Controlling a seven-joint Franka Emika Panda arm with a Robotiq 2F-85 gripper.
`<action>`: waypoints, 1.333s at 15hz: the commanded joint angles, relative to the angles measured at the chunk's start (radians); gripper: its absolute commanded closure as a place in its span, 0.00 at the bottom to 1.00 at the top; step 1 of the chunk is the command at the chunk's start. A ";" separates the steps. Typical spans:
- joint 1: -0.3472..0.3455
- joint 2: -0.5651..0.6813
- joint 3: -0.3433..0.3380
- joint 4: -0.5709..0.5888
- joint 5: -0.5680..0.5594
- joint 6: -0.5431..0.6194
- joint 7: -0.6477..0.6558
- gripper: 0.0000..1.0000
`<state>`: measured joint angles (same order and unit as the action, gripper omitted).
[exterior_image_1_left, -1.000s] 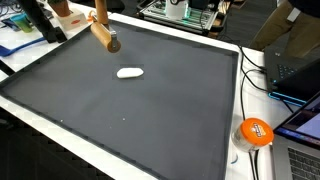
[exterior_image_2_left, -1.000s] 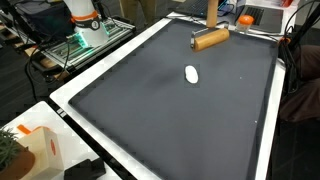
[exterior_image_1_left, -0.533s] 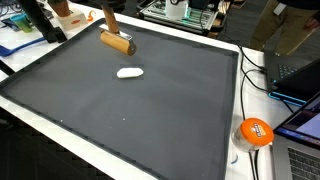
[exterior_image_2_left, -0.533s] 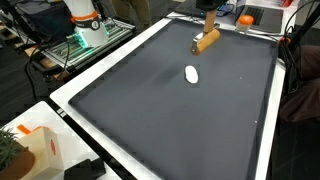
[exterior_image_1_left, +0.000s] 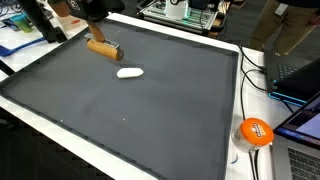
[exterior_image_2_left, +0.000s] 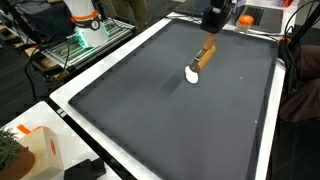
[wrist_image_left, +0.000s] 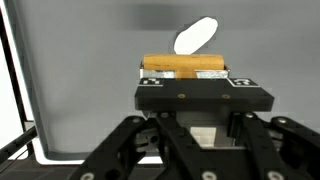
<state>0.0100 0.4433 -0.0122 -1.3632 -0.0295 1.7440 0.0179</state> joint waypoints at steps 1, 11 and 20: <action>0.001 0.003 0.003 0.005 -0.003 -0.010 0.002 0.78; 0.025 0.110 0.021 0.117 0.019 -0.033 0.048 0.78; 0.058 0.278 0.020 0.319 -0.002 -0.091 0.044 0.78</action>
<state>0.0570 0.6619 0.0070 -1.1485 -0.0220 1.7212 0.0551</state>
